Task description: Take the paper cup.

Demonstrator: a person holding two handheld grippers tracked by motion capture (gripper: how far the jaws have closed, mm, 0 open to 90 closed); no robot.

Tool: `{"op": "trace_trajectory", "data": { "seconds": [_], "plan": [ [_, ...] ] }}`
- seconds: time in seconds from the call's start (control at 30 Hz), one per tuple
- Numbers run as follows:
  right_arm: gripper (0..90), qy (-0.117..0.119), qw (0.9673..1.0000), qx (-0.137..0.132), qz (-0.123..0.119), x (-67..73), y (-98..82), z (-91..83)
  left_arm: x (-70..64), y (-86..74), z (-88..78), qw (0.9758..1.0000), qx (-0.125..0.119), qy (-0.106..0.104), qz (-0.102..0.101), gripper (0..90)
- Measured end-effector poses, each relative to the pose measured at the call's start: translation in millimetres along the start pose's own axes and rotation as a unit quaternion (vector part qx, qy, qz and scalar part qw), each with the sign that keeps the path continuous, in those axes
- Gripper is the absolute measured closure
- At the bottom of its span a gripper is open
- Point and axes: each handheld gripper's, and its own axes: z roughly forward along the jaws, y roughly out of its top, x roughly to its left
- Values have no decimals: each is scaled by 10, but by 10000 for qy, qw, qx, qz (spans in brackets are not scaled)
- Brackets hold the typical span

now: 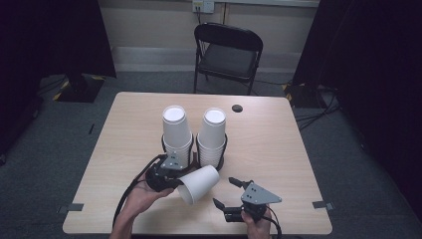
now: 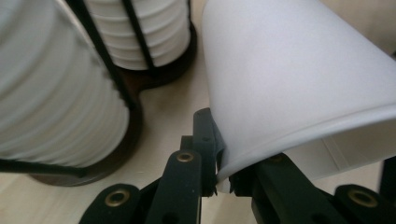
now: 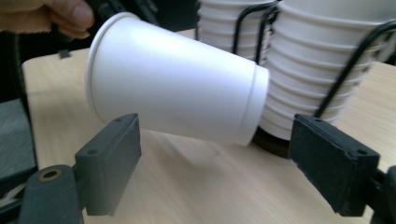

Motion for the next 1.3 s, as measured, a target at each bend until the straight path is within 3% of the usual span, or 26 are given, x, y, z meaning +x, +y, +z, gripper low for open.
{"op": "trace_trajectory", "data": {
  "seconds": [0.13, 0.2, 0.27, 0.43, 0.53, 0.63, 0.73, 0.83, 0.93, 1.0, 1.1, 1.17, 1.23, 1.3],
  "plan": [
    [141, 385, 9989, -31, -261, 40, 40, 46, 26, 39, 13, 9998, 170, -44, 2, 840],
    [132, 394, 9982, -113, -445, 67, 76, 57, 65, 63, 16, 9997, 154, -153, -58, 840],
    [132, 399, 9975, -99, -581, 71, 104, 77, 87, 93, 22, 9995, 305, -63, -28, 840],
    [132, 481, 9950, 136, -860, 34, 108, 166, 91, 145, 41, 9979, 599, -257, -9, 840],
    [132, 517, 9933, 209, -1016, 62, 106, 214, 81, 184, 60, 9959, 804, -365, 208, 840],
    [132, 689, 9913, 182, -1103, 81, 107, 247, 66, 220, 66, 9945, 926, -429, 246, 840],
    [132, 596, 9894, 245, -1299, 97, 116, 269, 41, 254, 75, 9920, 1112, -499, 340, 840],
    [123, 554, 9868, 246, -1500, 109, 126, 293, 33, 277, 75, 9923, 1067, -552, 285, 840],
    [97, 700, 9849, 237, -1563, 108, 120, 319, 43, 288, 82, 9916, 1078, -650, 288, 841],
    [86, 759, 9838, 238, -1604, 115, 116, 334, 54, 287, 79, 9924, 987, -708, 191, 844],
    [85, 812, 9815, 424, -1680, 145, 105, 368, 53, 288, 84, 9926, 924, -771, 147, 849],
    [84, 863, 9814, 487, -1643, 154, 94, 389, 48, 287, 84, 9931, 833, -807, 161, 853],
    [86, 951, 9816, 510, -1575, 169, 86, 415, 52, 291, 84, 9937, 654, -910, 43, 863],
    [86, 856, 9821, 500, -1603, 201, 84, 453, 56, 301, 88, 9934, 556, -1004, 6, 868]
  ]
}}
